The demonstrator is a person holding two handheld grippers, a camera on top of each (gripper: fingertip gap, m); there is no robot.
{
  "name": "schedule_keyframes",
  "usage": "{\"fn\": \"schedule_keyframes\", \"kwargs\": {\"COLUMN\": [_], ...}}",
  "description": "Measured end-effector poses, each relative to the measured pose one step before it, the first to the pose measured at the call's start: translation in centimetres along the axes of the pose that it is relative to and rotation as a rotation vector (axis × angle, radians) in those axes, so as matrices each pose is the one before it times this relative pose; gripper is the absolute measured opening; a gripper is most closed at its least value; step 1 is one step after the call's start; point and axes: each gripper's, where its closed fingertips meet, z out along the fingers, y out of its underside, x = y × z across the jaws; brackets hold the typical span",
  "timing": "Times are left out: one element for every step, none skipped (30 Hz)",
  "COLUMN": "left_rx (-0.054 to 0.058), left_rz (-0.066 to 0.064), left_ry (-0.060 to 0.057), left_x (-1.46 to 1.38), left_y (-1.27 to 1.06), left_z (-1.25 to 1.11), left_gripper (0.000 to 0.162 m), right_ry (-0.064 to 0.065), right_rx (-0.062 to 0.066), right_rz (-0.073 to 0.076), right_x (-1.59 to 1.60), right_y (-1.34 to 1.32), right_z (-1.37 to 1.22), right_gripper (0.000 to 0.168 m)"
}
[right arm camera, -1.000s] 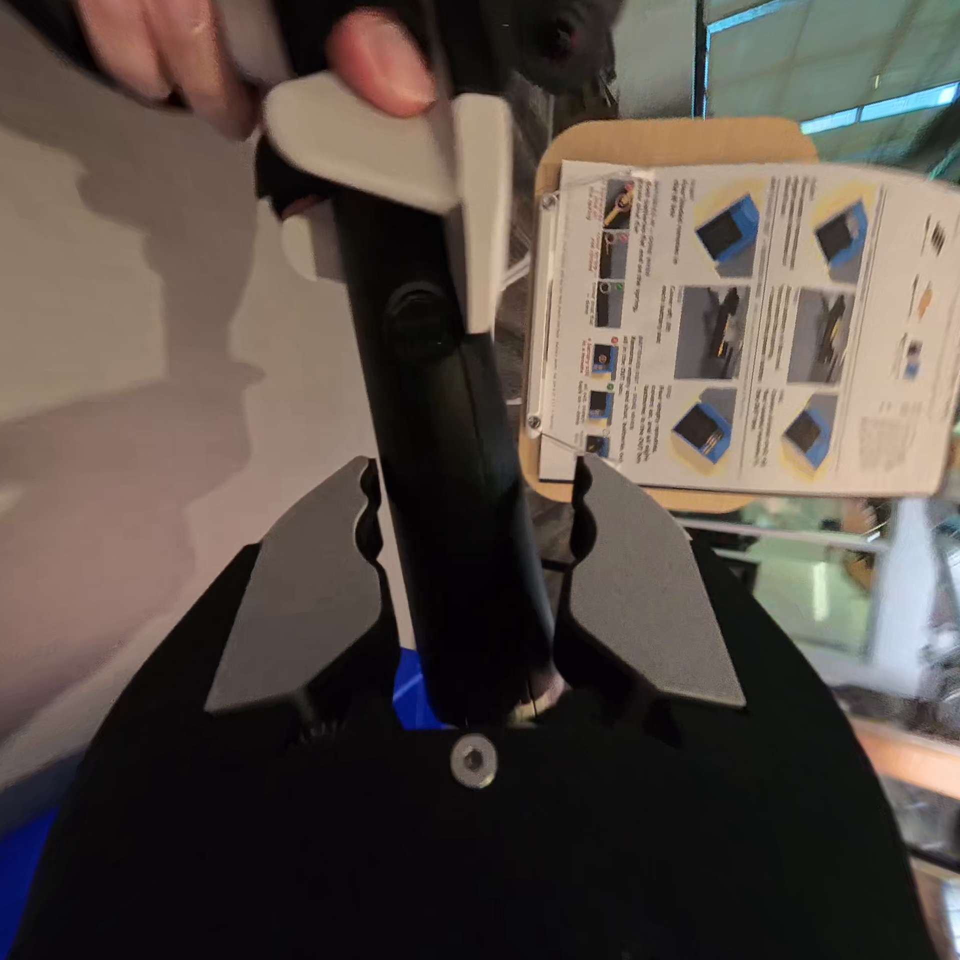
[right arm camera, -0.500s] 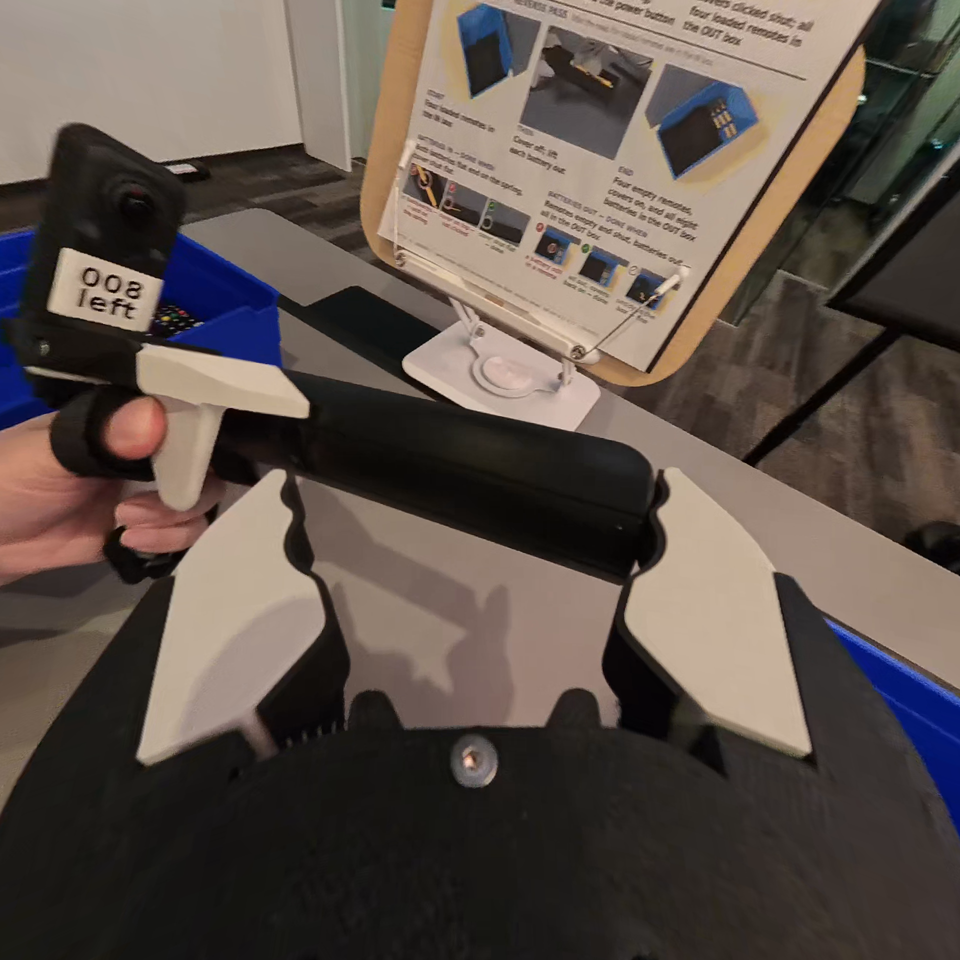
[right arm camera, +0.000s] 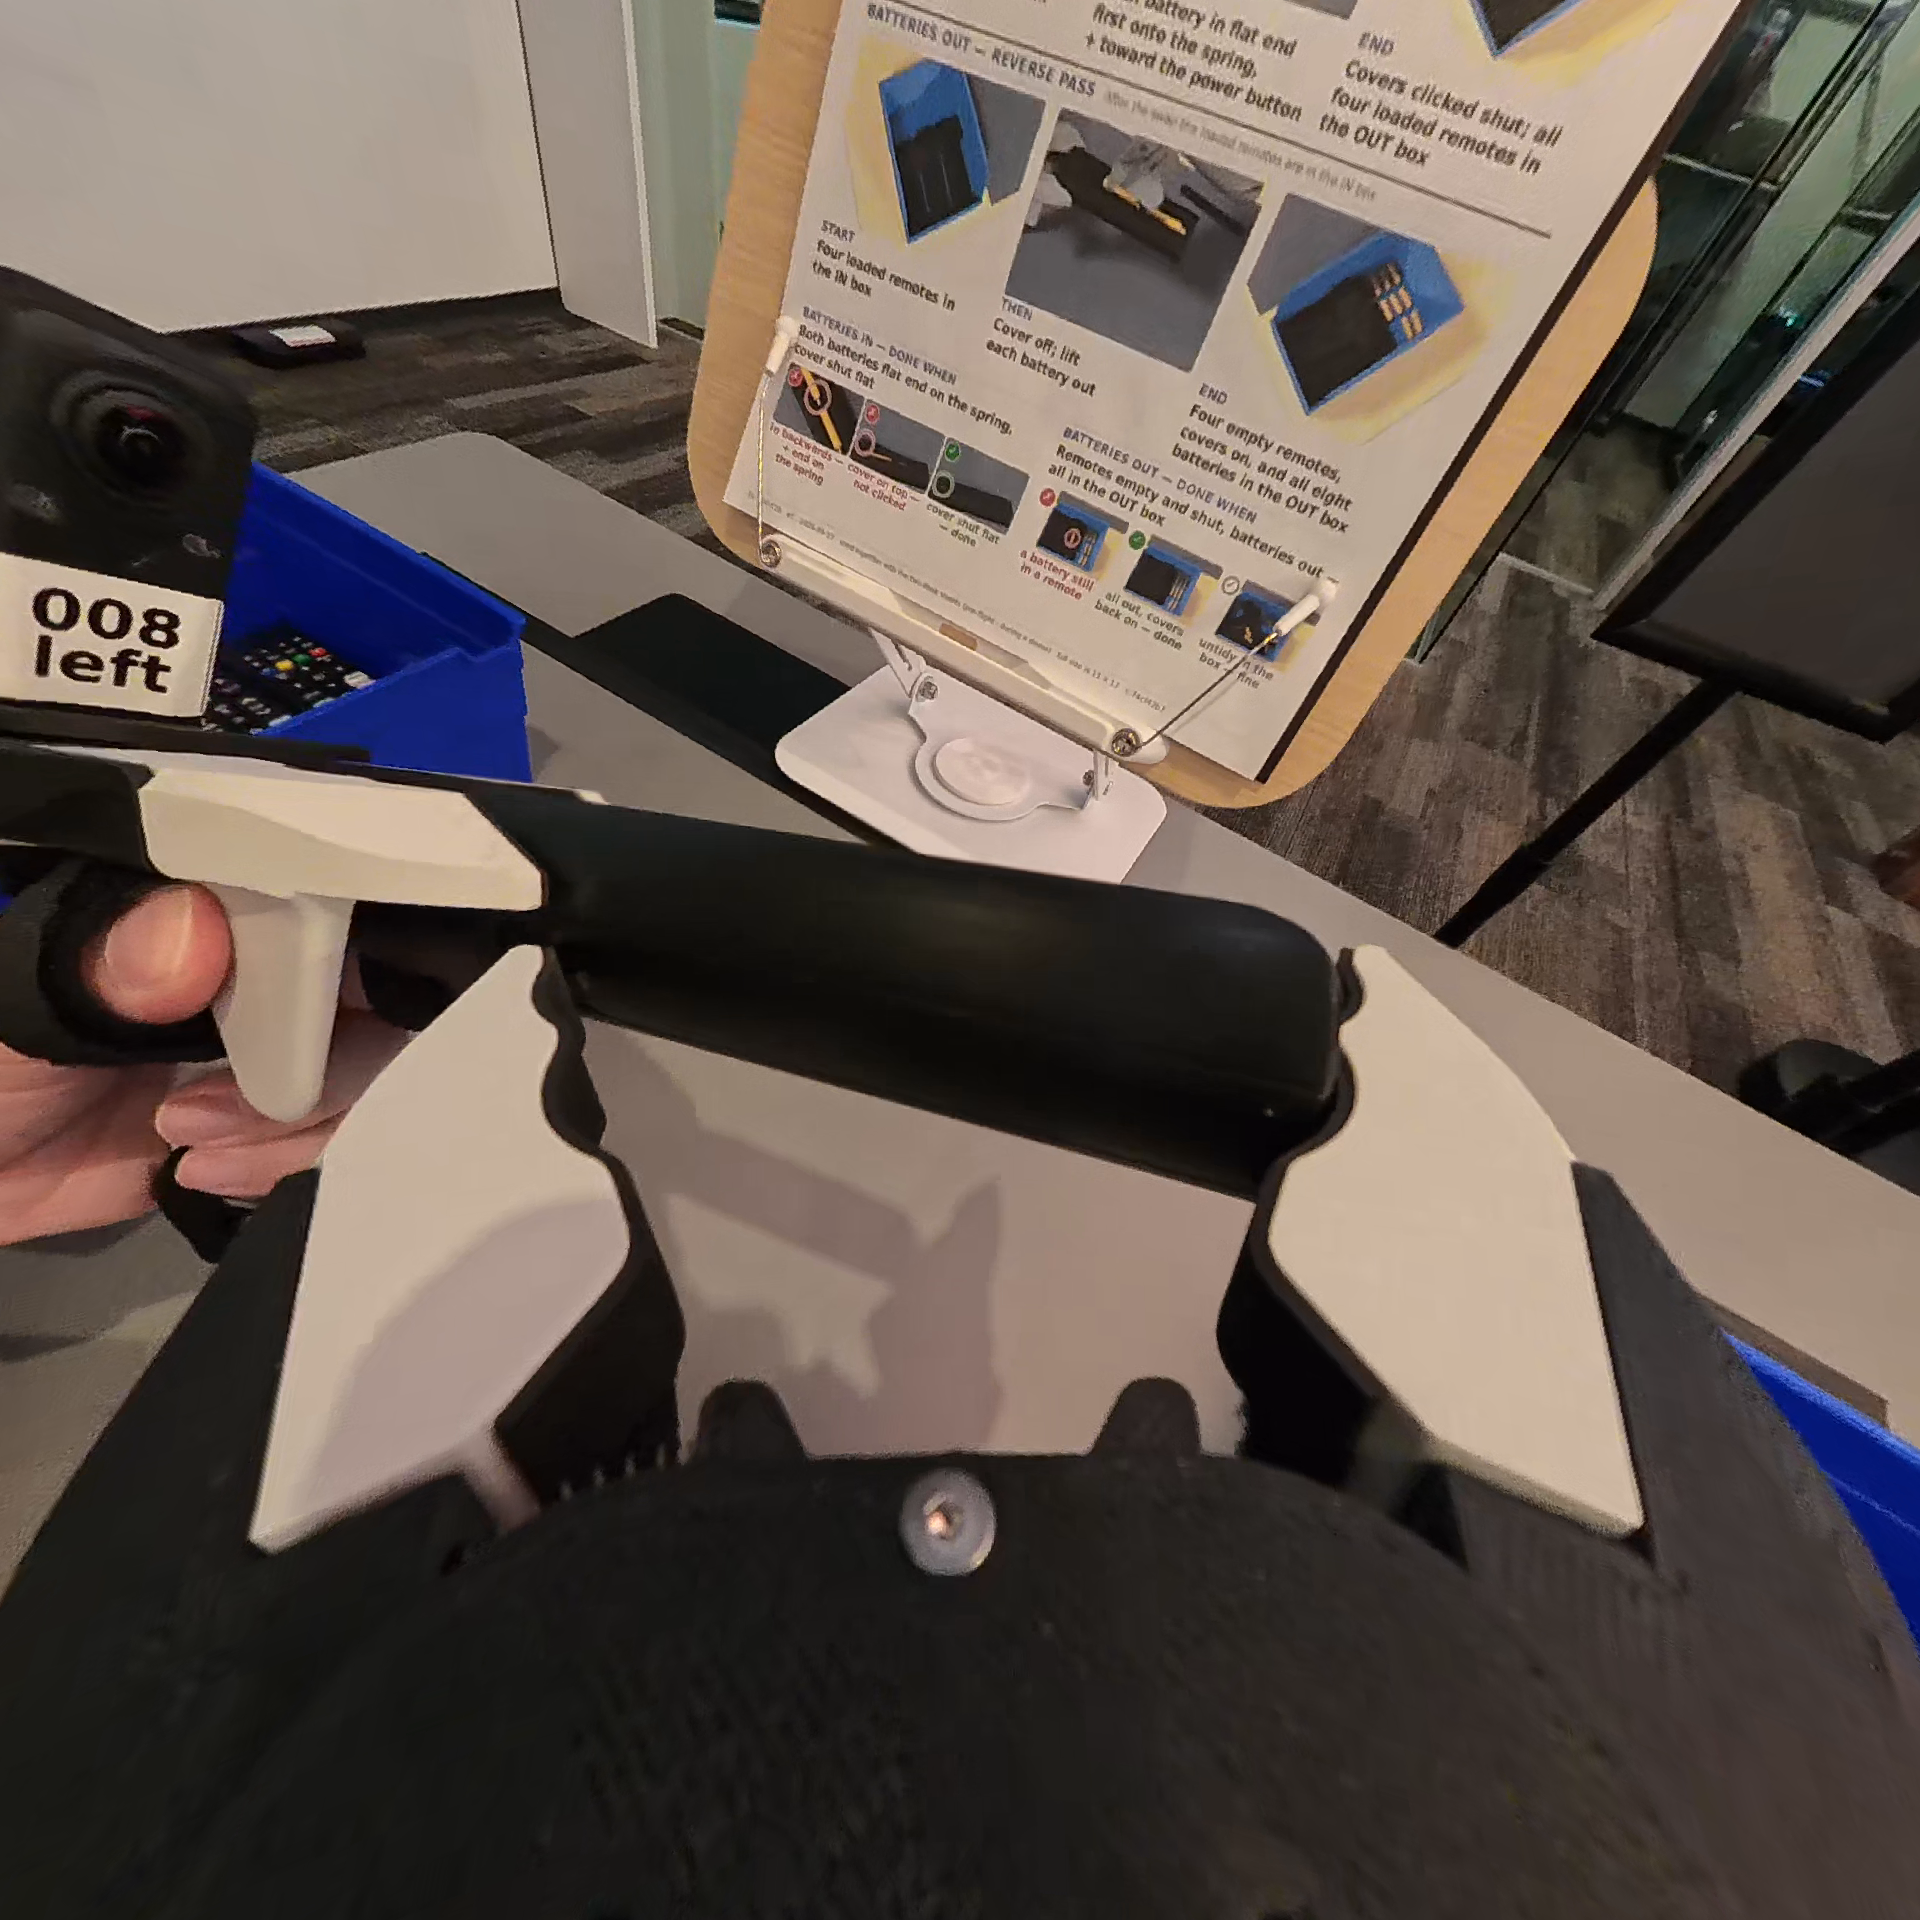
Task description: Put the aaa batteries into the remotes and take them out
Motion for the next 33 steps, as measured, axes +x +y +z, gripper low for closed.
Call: {"fn": "schedule_keyframes", "kwargs": {"left_rx": [0.0064,0.0045,0.0018,0.0023,0.0003,0.0008,-0.0014,-0.0003,0.0032,0.0022,0.0003,-0.0030,-0.0025,0.0000,0.0008,-0.0017,-0.0018,0.0001,-0.0016,-0.0013,0.0002,-0.0025,-0.0017,-0.0027,-0.0023,0.0020,-0.0011,-0.0041,-0.0050,-0.0048,-0.0021,-0.0030,0.0003], "left_rz": [0.0004,-0.0028,0.0002,0.0062,0.0071,0.0024,0.0011,-0.0040,-0.0058,-0.0084,-0.0009,0.0018,0.0015,0.0030,-0.0014,-0.0008,-0.0001,-0.0043,-0.0046,-0.0031,-0.0021,-0.0042,-0.0003,-0.0005,-0.0055,-0.0058,-0.0029,-0.0019,0.0042,0.0033,-0.0006,-0.0038,-0.0070], "left_ry": [0.0091,0.0074,0.0022,-0.0013,-0.0031,-0.0022,-0.0006,-0.0009,0.0022,0.0021,-0.0011,-0.0003,-0.0016,-0.0024,-0.0003,-0.0015,-0.0002,-0.0003,0.0011,0.0005,0.0001,-0.0013,-0.0012,0.0005,0.0003,0.0011,0.0009,0.0002,-0.0014,-0.0041,-0.0005,0.0021,0.0013], "left_x": [0.168,0.136,0.068,0.058,0.023,0.000,-0.018,-0.051,-0.045,-0.054,-0.044,-0.047,-0.029,-0.025,-0.030,-0.048,-0.061,-0.056,-0.056,-0.055,-0.036,-0.056,-0.037,-0.042,-0.056,-0.058,-0.046,-0.042,-0.021,-0.042,-0.026,-0.034,-0.068], "left_y": [-0.189,-0.170,-0.141,-0.122,-0.057,-0.012,0.026,0.036,0.021,0.041,0.053,0.076,0.057,0.078,0.075,0.087,0.105,0.061,0.095,0.078,0.042,0.054,0.046,0.047,0.075,0.049,0.082,0.061,0.053,0.079,0.031,0.047,0.043], "left_z": [-0.059,-0.061,-0.064,-0.073,-0.028,-0.010,0.009,-0.001,-0.005,0.014,0.006,0.014,0.027,0.035,0.042,0.033,0.022,0.031,0.022,0.021,0.010,0.020,0.019,0.002,0.008,0.014,0.031,0.025,0.005,0.028,0.003,-0.002,-0.021], "left_gripper": [0.020,0.020,0.020,0.020,0.020,0.020,0.020,0.020,0.020,0.020,0.020,0.020,0.020,0.020,0.020,0.020,0.020,0.020,0.020,0.020,0.020,0.021,0.021,0.020,0.020,0.021,0.021,0.021,0.020,0.020,0.020,0.020,0.020], "right_ry": [0.0040,0.0024,-0.0016,-0.0046,-0.0057,-0.0052,-0.0021,-0.0004,-0.0011,-0.0013,-0.0017,-0.0021,-0.0026,-0.0029,-0.0026,-0.0027,-0.0026,-0.0015,-0.0009,-0.0008,-0.0019,-0.0027,-0.0013,-0.0008,-0.0009,-0.0007,-0.0011,-0.0007,-0.0019,-0.0021,-0.0008,0.0000,0.0016], "right_rx": [0.0097,0.0073,0.0010,-0.0003,-0.0014,-0.0016,-0.0021,-0.0047,-0.0040,-0.0033,-0.0055,-0.0056,-0.0046,-0.0037,-0.0038,-0.0054,-0.0045,-0.0028,-0.0042,-0.0026,-0.0014,-0.0024,-0.0005,-0.0013,-0.0033,-0.0039,-0.0045,-0.0009,-0.0007,-0.0025,-0.0006,-0.0011,-0.0010], "right_rz": [-0.0158,-0.0119,-0.0042,-0.0003,0.0001,-0.0015,-0.0010,0.0009,-0.0029,-0.0030,0.0008,-0.0001,0.0015,0.0020,-0.0002,0.0007,0.0007,0.0009,0.0016,0.0002,0.0006,0.0033,0.0022,0.0005,0.0001,-0.0008,-0.0005,-0.0019,0.0002,0.0032,0.0019,0.0010,-0.0008], "right_x": [-0.049,-0.058,-0.055,-0.038,-0.025,0.000,0.014,0.015,0.021,0.030,0.030,0.024,0.029,0.034,0.041,0.039,0.033,0.038,0.027,0.025,0.024,0.019,0.022,0.007,0.027,0.030,0.025,0.028,0.011,0.010,0.011,0.006,0.004], "right_y": [-0.308,-0.276,-0.183,-0.114,-0.046,-0.017,0.021,0.055,0.033,0.019,0.081,0.093,0.082,0.088,0.087,0.108,0.107,0.079,0.095,0.072,0.064,0.092,0.068,0.062,0.073,0.069,0.067,0.048,0.061,0.092,0.055,0.055,0.033], "right_z": [-0.087,-0.053,-0.016,0.015,0.033,0.020,-0.001,0.009,0.007,0.005,0.010,0.003,-0.014,-0.014,-0.019,0.002,0.004,-0.004,-0.017,-0.010,-0.010,0.018,0.011,-0.001,0.006,0.003,-0.005,-0.001,-0.005,0.006,0.008,0.006,0.013], "right_gripper": [0.132,0.132,0.131,0.130,0.129,0.129,0.128,0.128,0.128,0.127,0.127,0.127,0.126,0.126,0.125,0.125,0.125,0.125,0.124,0.124,0.124,0.123,0.123,0.123,0.123,0.122,0.122,0.122,0.122,0.122,0.122,0.122,0.121]}}
